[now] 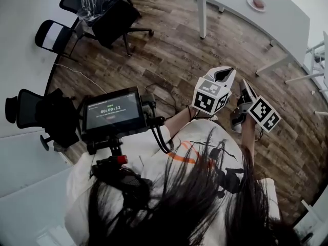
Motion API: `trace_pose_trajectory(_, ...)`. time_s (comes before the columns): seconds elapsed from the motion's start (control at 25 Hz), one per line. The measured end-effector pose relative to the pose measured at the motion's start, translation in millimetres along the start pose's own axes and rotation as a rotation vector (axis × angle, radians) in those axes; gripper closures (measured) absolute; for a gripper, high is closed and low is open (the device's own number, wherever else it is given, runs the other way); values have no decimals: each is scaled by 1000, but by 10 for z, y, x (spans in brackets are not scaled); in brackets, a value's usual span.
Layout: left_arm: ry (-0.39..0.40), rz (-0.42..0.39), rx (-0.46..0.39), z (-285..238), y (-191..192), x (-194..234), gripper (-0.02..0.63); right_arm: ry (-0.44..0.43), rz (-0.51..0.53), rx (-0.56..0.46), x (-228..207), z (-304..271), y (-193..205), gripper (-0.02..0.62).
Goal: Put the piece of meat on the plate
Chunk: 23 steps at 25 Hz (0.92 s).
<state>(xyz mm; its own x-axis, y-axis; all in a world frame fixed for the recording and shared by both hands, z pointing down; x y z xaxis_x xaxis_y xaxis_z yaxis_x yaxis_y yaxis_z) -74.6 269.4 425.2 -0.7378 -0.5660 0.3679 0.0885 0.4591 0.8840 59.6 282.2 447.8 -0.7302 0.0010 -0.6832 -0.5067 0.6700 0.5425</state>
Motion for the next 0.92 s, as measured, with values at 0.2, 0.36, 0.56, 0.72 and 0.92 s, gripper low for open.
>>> trace_pose_trajectory(0.2,3,-8,0,-28,-18,-26,601,-3,2,-5,-5,5,-29,589)
trace_pose_trajectory(0.36,8,-14,1,-40,-29,-38,601,0,1,-8,-7,9,-41,589)
trace_pose_trajectory(0.56,7,-17,0,-31,-16,-5,601,4,4,-7,-15,-11,-17,589)
trace_pose_trajectory(0.72,4,-19,5,-38,-22,-6,601,9,0,-7,-36,-3,-24,589)
trace_pose_trajectory(0.92,4,-23,14,-74,-74,-49,601,11,-6,-5,-44,26,-85,589)
Point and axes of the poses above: the fingertips, and each gripper's own axes: z backward along the fingers, x to its left, y out of its underside, the point moved 7 cm from there along z, backward along the fingers, and after that the axes turned 7 degrees about y, right-handed, at the moved point
